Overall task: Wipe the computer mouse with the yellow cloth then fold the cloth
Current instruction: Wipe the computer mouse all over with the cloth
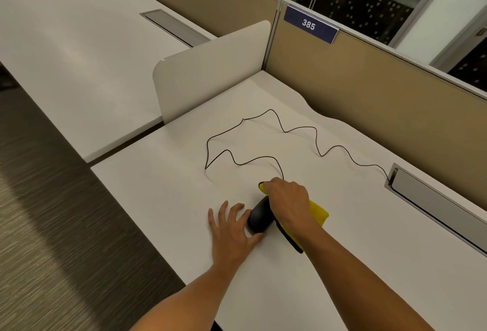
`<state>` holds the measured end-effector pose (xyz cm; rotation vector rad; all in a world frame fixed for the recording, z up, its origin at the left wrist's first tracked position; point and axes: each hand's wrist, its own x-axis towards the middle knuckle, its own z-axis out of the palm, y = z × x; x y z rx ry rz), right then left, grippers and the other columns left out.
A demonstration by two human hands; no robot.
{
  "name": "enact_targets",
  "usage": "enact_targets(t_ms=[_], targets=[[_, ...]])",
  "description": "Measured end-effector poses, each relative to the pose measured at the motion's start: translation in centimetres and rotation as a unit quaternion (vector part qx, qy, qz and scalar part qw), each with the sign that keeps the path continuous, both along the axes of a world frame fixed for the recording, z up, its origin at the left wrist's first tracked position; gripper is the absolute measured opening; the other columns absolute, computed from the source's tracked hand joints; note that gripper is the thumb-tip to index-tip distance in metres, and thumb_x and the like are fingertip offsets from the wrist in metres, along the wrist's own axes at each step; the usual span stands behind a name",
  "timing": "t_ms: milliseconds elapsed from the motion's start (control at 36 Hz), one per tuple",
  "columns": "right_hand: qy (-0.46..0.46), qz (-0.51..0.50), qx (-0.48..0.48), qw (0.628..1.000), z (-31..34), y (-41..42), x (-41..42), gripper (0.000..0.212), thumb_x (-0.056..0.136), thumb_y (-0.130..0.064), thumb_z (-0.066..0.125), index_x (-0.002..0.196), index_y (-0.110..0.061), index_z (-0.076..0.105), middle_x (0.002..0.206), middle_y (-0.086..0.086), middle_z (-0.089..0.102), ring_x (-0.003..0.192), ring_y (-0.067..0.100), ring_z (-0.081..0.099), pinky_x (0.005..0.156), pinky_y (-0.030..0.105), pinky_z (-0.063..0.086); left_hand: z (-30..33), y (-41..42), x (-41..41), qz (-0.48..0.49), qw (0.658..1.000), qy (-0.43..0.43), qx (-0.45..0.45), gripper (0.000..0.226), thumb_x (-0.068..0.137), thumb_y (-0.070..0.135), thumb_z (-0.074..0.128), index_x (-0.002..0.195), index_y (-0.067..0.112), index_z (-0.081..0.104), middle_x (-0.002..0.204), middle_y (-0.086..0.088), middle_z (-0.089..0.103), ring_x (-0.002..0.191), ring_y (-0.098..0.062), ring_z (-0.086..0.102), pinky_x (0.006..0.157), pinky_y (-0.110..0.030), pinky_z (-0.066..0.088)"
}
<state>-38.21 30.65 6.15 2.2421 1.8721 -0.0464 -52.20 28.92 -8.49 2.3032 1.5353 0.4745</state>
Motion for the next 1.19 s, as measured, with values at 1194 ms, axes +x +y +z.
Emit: enact_targets(t_ms=[1194], targets=[[0.165, -0.16, -0.018, 0.973, 1.0, -3.3, 6.1, 0.044, 0.09, -0.018, 0.046, 0.123, -0.042, 0.061, 0.12, -0.002, 0.068, 0.104, 0.028, 0.063, 0.086, 0.038, 0.051, 0.1, -0.1, -0.1, -0.006, 1.0, 0.01, 0.004, 0.067, 0.073, 0.085, 0.049, 0.12, 0.039, 0.062, 0.135, 0.011, 0.055, 0.141, -0.026, 0.037, 0.118, -0.061, 0.014]])
